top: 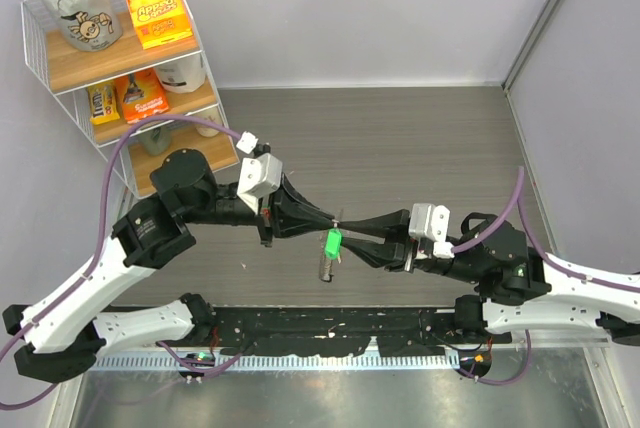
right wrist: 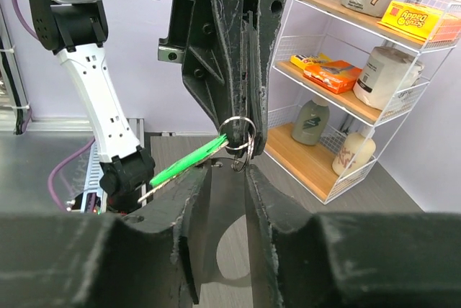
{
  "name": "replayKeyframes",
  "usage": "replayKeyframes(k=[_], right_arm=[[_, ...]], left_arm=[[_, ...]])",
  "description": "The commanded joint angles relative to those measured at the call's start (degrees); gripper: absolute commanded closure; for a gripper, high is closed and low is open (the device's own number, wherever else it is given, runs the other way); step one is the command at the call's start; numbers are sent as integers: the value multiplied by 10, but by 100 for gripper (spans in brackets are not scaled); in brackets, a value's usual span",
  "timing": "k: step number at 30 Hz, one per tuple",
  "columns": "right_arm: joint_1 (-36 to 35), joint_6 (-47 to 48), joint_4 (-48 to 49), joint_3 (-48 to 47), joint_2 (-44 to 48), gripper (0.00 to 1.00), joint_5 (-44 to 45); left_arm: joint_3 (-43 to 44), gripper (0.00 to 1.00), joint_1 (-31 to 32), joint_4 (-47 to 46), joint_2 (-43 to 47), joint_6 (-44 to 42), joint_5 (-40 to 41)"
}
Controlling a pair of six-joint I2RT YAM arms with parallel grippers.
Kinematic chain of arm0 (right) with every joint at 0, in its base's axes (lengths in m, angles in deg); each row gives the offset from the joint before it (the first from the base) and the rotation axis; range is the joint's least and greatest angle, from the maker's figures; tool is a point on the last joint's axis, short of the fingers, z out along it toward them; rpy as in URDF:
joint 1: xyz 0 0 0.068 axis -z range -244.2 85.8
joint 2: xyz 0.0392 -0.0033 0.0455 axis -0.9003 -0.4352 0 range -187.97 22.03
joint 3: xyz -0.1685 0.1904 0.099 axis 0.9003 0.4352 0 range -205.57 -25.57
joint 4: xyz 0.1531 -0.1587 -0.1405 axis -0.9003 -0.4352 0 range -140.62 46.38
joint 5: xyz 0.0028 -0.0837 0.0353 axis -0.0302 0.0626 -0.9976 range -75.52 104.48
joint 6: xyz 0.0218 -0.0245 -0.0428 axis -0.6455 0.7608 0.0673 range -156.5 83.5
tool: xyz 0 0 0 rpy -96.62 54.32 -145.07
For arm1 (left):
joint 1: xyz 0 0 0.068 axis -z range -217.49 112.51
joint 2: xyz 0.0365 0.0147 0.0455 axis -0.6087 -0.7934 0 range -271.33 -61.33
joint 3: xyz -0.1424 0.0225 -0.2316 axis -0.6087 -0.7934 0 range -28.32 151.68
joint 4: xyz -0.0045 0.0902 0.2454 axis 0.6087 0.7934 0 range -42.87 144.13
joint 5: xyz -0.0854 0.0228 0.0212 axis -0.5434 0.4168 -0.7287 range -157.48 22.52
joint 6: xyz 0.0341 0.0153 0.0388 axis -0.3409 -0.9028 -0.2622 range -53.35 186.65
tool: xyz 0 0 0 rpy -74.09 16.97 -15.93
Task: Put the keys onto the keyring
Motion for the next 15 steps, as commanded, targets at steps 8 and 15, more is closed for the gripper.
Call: replayKeyframes(k=[8,15], right_arm=[[-2,14,-37,-17,46,59,32],[-3,-3,-54,-12,59,48,86]], left_arm=[[-12,100,-1,-15,17,-30,83],[-9,100,-1,9,12,-40,133]])
